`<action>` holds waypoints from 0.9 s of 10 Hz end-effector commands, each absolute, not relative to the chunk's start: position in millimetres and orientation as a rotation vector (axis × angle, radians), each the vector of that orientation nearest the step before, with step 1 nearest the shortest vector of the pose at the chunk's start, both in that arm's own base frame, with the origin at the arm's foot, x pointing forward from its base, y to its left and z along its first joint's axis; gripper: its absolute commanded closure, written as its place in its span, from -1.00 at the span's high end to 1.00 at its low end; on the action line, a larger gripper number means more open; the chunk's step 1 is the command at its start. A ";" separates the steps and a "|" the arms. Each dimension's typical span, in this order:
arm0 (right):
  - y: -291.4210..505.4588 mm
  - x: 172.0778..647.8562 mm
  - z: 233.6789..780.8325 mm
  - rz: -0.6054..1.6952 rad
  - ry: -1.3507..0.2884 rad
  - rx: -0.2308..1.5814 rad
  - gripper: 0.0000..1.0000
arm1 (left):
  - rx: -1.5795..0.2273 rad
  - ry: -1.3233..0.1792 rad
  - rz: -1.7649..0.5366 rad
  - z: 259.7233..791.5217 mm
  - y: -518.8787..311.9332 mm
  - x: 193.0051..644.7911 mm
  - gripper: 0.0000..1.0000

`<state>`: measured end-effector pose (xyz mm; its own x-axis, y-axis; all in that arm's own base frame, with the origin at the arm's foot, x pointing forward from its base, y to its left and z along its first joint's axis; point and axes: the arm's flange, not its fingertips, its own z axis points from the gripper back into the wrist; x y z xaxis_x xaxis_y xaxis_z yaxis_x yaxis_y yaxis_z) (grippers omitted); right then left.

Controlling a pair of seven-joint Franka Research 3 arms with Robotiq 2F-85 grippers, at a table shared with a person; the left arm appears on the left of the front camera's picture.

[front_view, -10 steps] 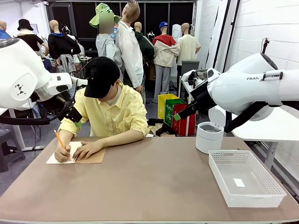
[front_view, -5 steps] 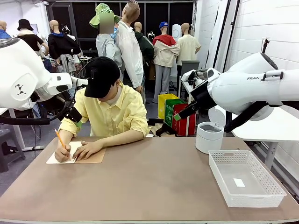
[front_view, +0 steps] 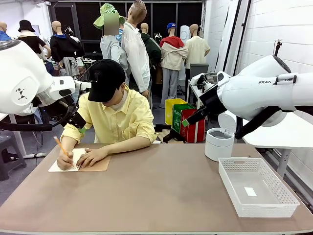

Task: Sort the paper based on its condition.
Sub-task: If a person hands you a paper, place it in the Organizing basket , and if it's crumpled, put it in the Trash can.

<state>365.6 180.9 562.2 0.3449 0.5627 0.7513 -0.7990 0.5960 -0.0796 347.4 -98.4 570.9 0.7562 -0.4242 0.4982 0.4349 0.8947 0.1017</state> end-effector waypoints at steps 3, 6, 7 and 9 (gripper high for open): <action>179.9 364.1 560.1 0.905 -0.822 0.334 1.00 | -0.015 -0.541 -0.470 571.9 -97.3 346.9 1.00; 179.9 364.1 560.1 0.905 -0.822 0.334 1.00 | -0.015 -0.541 -0.470 571.9 -97.3 346.9 1.00; 179.9 364.1 560.1 0.905 -0.822 0.334 1.00 | -0.015 -0.541 -0.470 571.9 -97.3 346.9 1.00; 179.9 364.1 560.1 0.905 -0.822 0.334 1.00 | -0.015 -0.541 -0.470 571.9 -97.3 346.9 1.00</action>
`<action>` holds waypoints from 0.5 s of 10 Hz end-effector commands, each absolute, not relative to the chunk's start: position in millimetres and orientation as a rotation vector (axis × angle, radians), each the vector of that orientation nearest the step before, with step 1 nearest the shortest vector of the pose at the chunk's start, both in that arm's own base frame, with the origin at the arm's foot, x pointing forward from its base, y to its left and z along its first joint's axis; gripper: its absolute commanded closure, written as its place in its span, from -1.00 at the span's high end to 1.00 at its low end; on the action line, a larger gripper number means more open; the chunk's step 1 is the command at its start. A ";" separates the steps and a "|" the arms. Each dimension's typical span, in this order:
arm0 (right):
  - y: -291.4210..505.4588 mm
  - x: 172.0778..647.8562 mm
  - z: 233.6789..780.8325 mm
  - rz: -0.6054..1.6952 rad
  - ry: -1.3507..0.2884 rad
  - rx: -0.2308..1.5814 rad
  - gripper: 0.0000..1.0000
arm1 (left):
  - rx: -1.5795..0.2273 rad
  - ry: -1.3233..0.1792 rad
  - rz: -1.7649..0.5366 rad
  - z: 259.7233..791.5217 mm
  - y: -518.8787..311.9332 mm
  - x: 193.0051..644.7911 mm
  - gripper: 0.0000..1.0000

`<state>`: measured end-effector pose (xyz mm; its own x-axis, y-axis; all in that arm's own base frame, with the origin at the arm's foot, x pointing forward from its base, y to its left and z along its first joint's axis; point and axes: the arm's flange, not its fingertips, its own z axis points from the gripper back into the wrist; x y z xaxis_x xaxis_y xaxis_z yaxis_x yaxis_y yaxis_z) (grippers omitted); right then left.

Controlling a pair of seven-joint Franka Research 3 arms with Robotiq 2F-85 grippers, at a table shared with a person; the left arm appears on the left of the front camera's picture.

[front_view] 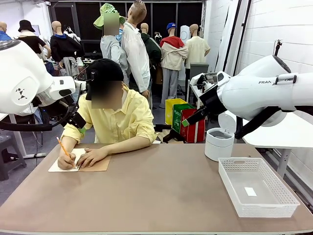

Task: Sort the paper based on its condition.
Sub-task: If a person hands you a paper, place it in the Organizing basket , and if it's crumpled, put it in the Trash can.

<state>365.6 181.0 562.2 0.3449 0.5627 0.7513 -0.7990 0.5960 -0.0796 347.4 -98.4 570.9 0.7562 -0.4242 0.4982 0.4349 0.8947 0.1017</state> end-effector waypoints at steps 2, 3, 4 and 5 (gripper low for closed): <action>179.9 364.1 560.1 0.905 -0.822 0.334 1.00 | -0.015 -0.541 -0.470 571.9 -97.3 346.9 1.00; 179.9 364.1 560.1 0.905 -0.822 0.334 1.00 | -0.015 -0.541 -0.470 571.9 -97.3 346.9 1.00; 179.9 364.1 560.1 0.905 -0.822 0.334 1.00 | -0.015 -0.541 -0.470 571.9 -97.3 346.9 1.00; 179.9 364.1 560.1 0.905 -0.822 0.334 1.00 | -0.015 -0.541 -0.470 571.9 -97.3 346.9 1.00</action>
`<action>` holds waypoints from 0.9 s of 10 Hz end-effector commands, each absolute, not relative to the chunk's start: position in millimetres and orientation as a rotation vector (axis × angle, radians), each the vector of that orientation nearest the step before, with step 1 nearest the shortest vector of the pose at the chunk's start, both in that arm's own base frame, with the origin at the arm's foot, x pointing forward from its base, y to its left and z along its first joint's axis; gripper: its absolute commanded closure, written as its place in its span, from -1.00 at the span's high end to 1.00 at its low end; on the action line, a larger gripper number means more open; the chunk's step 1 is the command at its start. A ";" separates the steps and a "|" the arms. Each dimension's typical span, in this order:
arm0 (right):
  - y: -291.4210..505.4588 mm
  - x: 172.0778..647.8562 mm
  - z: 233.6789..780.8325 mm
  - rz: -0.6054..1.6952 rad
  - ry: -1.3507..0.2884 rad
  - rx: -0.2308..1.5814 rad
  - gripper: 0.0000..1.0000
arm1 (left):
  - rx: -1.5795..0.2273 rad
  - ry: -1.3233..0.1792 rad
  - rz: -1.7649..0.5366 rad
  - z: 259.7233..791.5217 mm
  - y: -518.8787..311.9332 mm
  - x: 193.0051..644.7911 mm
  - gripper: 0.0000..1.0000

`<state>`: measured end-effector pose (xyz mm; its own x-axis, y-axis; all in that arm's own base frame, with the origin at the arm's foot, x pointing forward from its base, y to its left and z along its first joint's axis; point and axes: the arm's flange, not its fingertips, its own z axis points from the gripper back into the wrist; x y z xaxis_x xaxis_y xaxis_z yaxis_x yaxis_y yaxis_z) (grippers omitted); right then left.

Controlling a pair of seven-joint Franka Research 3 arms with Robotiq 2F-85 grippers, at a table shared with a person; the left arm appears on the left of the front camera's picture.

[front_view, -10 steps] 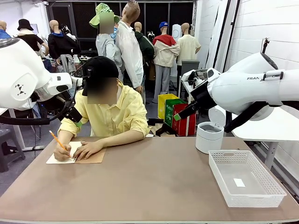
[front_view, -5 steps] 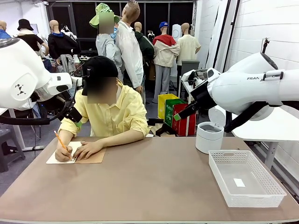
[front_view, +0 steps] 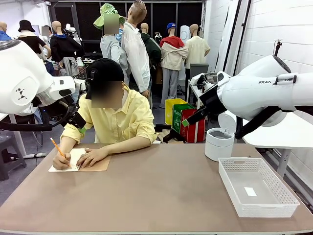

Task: Sort the paper based on its condition.
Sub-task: If a person hands you a paper, place it in the Organizing basket , and if it's crumpled, put it in the Trash can.

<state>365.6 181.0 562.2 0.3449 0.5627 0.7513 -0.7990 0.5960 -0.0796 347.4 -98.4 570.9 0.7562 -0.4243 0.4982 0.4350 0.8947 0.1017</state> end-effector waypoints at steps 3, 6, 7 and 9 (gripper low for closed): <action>179.9 364.1 560.1 0.905 -0.822 0.334 1.00 | -0.015 -0.541 -0.470 571.9 -97.3 346.9 1.00; 179.9 364.1 560.1 0.905 -0.822 0.334 1.00 | -0.015 -0.541 -0.470 571.9 -97.3 346.9 1.00; 179.9 364.1 560.1 0.905 -0.822 0.334 1.00 | -0.015 -0.541 -0.470 571.9 -97.3 346.9 1.00; 179.9 364.1 560.1 0.905 -0.822 0.334 1.00 | -0.015 -0.541 -0.470 571.9 -97.3 346.9 1.00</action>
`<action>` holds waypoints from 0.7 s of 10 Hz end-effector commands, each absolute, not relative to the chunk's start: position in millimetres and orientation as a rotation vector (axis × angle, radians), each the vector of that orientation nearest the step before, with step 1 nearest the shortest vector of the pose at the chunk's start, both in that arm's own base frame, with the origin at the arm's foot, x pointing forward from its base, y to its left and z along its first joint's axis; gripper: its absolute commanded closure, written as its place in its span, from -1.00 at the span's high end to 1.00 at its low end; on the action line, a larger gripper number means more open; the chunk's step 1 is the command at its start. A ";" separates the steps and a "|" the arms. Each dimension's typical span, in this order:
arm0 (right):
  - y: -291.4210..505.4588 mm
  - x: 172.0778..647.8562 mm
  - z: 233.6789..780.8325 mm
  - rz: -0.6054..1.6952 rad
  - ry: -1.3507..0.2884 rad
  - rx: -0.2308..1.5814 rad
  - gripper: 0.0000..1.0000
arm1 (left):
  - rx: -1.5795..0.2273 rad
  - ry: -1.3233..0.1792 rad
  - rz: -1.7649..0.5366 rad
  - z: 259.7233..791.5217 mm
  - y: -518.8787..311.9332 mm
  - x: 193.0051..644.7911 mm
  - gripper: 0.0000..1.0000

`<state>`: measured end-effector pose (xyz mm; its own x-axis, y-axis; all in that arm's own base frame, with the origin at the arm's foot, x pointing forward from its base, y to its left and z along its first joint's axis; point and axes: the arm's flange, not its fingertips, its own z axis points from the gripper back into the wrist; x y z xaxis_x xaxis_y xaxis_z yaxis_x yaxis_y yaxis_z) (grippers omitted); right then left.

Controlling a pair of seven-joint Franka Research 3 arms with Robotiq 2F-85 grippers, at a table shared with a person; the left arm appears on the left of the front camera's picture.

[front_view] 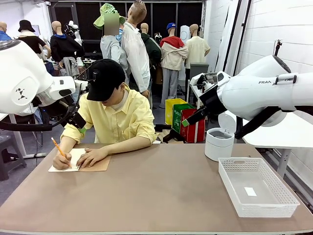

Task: Sort the paper based on its condition.
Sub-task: If a person hands you a paper, place it in the Organizing basket , and if it's crumpled, put it in the Trash can.

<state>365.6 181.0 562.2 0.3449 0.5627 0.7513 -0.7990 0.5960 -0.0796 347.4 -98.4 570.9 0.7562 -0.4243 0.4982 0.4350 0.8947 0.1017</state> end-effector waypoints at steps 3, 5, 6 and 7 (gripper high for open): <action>179.9 364.1 560.1 0.905 -0.822 0.334 1.00 | -0.015 -0.541 -0.470 571.9 -97.3 346.9 1.00; 179.9 364.1 560.1 0.905 -0.822 0.334 1.00 | -0.015 -0.541 -0.470 571.9 -97.3 346.9 1.00; 179.9 364.1 560.1 0.905 -0.822 0.334 1.00 | -0.015 -0.541 -0.470 571.9 -97.3 346.9 1.00; 179.9 364.1 560.1 0.905 -0.822 0.334 1.00 | -0.015 -0.541 -0.470 571.9 -97.3 346.9 1.00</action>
<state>365.6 181.0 562.2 0.3449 0.5627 0.7513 -0.7990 0.5960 -0.0796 347.4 -98.4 570.9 0.7562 -0.4243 0.4982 0.4350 0.8947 0.1018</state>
